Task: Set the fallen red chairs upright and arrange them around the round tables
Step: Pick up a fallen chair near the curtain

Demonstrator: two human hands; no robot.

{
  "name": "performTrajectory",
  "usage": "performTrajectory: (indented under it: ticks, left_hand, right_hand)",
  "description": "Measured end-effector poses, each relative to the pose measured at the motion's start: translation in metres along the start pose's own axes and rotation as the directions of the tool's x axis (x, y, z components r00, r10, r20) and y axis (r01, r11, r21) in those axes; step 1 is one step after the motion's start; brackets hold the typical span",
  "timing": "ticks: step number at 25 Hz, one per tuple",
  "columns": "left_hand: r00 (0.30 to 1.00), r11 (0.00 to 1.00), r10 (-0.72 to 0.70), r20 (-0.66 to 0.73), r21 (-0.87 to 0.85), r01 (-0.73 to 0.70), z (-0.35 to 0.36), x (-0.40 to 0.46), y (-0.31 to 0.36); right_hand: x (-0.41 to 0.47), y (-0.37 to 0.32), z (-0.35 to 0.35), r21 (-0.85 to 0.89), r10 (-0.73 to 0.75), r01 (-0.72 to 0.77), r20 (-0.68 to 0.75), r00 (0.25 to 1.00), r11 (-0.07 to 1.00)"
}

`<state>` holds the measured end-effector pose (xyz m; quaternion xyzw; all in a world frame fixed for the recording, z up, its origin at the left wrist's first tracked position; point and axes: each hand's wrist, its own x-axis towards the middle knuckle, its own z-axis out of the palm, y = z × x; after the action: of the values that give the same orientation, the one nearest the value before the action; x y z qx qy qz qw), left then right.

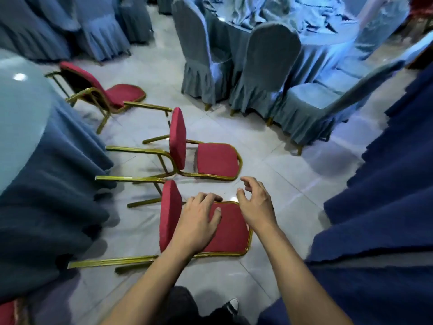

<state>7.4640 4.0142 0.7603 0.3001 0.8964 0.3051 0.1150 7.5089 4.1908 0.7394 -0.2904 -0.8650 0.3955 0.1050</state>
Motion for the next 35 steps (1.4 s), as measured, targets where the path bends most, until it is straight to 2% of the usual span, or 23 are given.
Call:
performTrajectory:
  ticks: [3, 6, 10, 14, 19, 23, 26, 31, 35]
  left_hand:
    - [0.982, 0.988, -0.156, -0.11, 0.0, 0.157, -0.001, 0.032, -0.007]
    - [0.942, 0.967, -0.253, -0.222, -0.034, 0.252, -0.002, 0.069, -0.02]
    - [0.906, 0.946, -0.325, -0.271, -0.073, 0.317, 0.0, 0.115, -0.026]
    - [0.835, 0.897, -0.441, -0.328, -0.155, 0.413, 0.012, 0.142, -0.025]
    - [0.593, 0.751, -0.653, -0.471, -0.306, 0.585, 0.041, 0.177, -0.022]
    - [0.315, 0.574, -0.78, -0.54, -0.417, 0.705, 0.094, 0.21, 0.015]
    - [0.089, 0.395, -0.864, -0.495, -0.558, 0.73, 0.157, 0.234, 0.067]
    - [-0.104, 0.184, -0.937, -0.334, -0.722, 0.667, 0.261, 0.259, 0.139]
    - [-0.227, 0.018, -0.95, -0.214, -0.764, 0.644, 0.353, 0.242, 0.145]
  right_hand:
    - [0.054, -0.015, 0.013, 0.001, -0.144, 0.146, 0.146, 0.979, 0.989]
    - [0.103, -0.031, 0.028, -0.008, -0.234, 0.244, 0.255, 0.938, 0.97]
    - [0.155, -0.035, 0.034, -0.01, -0.313, 0.333, 0.314, 0.896, 0.943]
    - [0.2, -0.034, 0.039, -0.027, -0.331, 0.38, 0.437, 0.836, 0.925]
    - [0.261, -0.034, 0.062, 0.043, -0.474, 0.588, 0.639, 0.605, 0.808]
    - [0.311, 0.004, 0.065, 0.174, -0.501, 0.659, 0.793, 0.347, 0.732]
    - [0.343, 0.051, 0.042, 0.226, -0.463, 0.696, 0.87, 0.17, 0.681]
    - [0.384, 0.139, -0.001, 0.199, -0.329, 0.727, 0.944, 0.038, 0.657]
    - [0.392, 0.225, 0.01, 0.158, -0.178, 0.793, 0.982, -0.063, 0.588]
